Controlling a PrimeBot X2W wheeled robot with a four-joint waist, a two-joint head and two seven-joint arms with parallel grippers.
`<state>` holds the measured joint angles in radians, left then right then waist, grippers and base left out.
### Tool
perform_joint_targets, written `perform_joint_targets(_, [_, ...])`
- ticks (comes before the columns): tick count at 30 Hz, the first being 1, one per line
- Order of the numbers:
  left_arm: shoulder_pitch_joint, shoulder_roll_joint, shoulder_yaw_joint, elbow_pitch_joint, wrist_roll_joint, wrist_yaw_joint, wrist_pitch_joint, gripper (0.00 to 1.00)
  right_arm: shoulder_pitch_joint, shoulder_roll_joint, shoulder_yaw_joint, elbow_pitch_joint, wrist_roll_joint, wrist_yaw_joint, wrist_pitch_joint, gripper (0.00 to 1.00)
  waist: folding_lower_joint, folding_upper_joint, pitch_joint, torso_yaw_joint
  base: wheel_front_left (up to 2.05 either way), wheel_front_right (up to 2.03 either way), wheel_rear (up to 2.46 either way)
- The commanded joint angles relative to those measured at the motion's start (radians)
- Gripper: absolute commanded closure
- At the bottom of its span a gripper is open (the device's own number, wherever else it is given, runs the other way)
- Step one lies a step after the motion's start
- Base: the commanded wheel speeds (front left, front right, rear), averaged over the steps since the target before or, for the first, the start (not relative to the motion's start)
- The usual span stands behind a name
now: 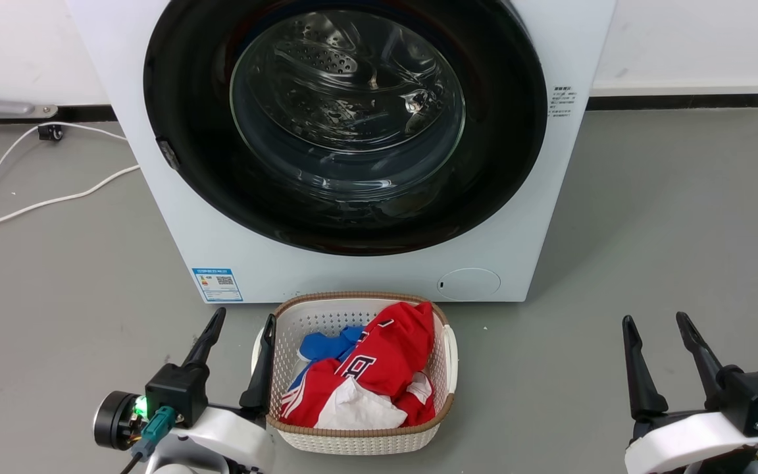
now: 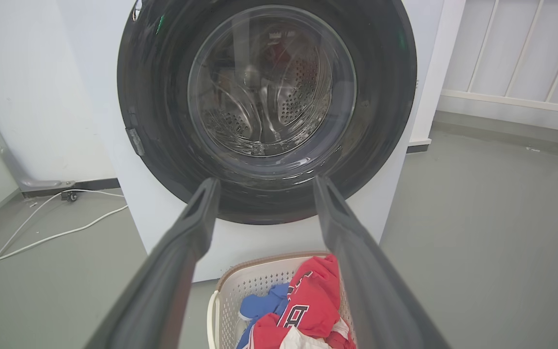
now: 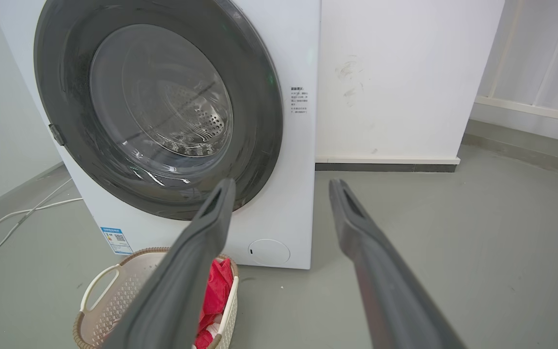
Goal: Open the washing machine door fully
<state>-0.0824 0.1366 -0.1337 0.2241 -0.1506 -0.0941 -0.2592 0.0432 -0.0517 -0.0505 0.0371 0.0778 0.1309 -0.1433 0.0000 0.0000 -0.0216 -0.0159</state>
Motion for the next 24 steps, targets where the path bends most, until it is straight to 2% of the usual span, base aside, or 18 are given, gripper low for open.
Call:
perform_joint_targets(1, [-0.006,-0.003,0.001,0.005,0.014,-0.001,-0.008,0.00,0.011,0.003,0.002,0.003,-0.014,0.000,-0.008,0.00,0.0000,0.0000,-0.001,0.000,0.00,0.00,0.00])
perform_joint_targets(13, [-0.009,-0.011,0.016,0.019,-0.013,-0.009,-0.007,0.00,0.001,0.003,0.001,0.018,0.019,0.000,-0.012,0.00,0.0000,0.0000,-0.002,0.001,0.00,0.00,0.00])
perform_joint_targets(14, [-0.009,-0.011,0.017,0.020,-0.013,-0.009,-0.007,0.00,0.000,0.003,0.003,0.020,0.023,0.000,-0.010,0.49,0.0000,0.0000,-0.002,0.001,0.00,0.00,0.00])
perform_joint_targets(15, [-0.008,-0.012,0.018,0.021,-0.013,-0.009,-0.007,0.00,0.000,0.003,0.004,0.021,0.028,0.000,-0.009,0.82,0.0000,0.0000,-0.003,0.001,0.00,0.00,0.00])
perform_joint_targets(16, [-0.007,-0.013,0.019,0.021,-0.014,-0.010,-0.007,0.00,-0.001,0.003,0.005,0.022,0.032,0.000,-0.009,1.00,0.0000,0.0000,-0.003,0.001,0.00,0.00,0.00])
perform_joint_targets(19, [-0.005,-0.016,0.022,0.022,-0.016,-0.010,-0.007,0.00,-0.002,0.003,0.008,0.023,0.076,0.000,-0.014,1.00,0.0000,0.0000,-0.003,0.000,0.00,0.00,0.00])
perform_joint_targets(20, [-0.008,-0.018,0.026,0.022,-0.017,-0.009,-0.007,0.00,-0.003,0.003,0.013,0.038,0.231,0.000,-0.001,1.00,0.0000,0.0000,-0.004,0.000,0.00,0.00,0.00])
perform_joint_targets(24, [-0.012,-0.022,0.032,0.020,-0.014,-0.004,-0.007,0.00,-0.007,0.002,0.012,0.052,0.549,0.000,0.023,1.00,0.0000,0.0000,-0.006,0.004,0.00,0.00,0.00])
